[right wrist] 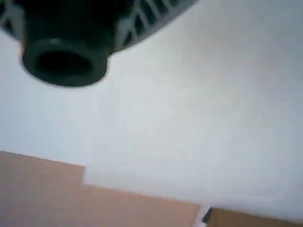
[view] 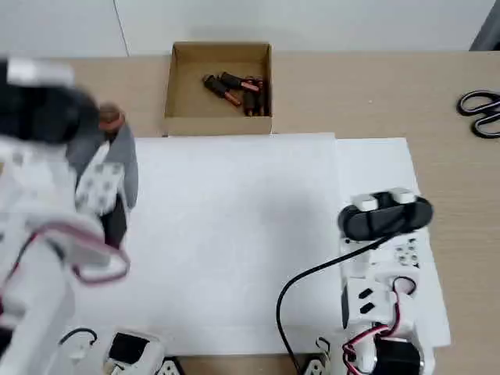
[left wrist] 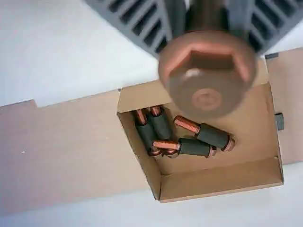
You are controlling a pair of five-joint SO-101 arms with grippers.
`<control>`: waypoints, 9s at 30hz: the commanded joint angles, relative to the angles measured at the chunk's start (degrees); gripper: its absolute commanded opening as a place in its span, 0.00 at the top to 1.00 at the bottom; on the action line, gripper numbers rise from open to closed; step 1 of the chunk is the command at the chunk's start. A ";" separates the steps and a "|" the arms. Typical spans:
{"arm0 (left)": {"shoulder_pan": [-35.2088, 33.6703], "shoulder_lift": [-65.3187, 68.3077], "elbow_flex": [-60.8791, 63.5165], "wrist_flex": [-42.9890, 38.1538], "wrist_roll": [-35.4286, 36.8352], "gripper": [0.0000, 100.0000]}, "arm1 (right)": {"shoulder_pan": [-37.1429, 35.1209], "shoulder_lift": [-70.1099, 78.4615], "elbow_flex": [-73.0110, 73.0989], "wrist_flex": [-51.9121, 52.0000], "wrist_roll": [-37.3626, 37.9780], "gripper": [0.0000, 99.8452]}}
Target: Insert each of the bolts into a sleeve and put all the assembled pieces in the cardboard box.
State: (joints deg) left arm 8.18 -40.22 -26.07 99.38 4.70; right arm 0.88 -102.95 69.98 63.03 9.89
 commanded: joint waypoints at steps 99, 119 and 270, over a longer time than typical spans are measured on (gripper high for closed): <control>19.25 -62.95 113.63 -78.15 17.67 0.99 | -37.76 -0.92 26.46 -42.86 5.36 1.00; 25.05 -62.95 116.09 -66.46 16.79 0.99 | -37.76 -0.92 25.93 -46.37 5.45 1.00; -12.22 -62.24 122.42 -50.64 -7.21 1.00 | -22.73 136.75 -104.44 -37.93 17.32 1.00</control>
State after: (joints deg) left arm -3.96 -102.55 96.66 48.31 -2.51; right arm -22.95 41.14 -31.74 21.01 27.12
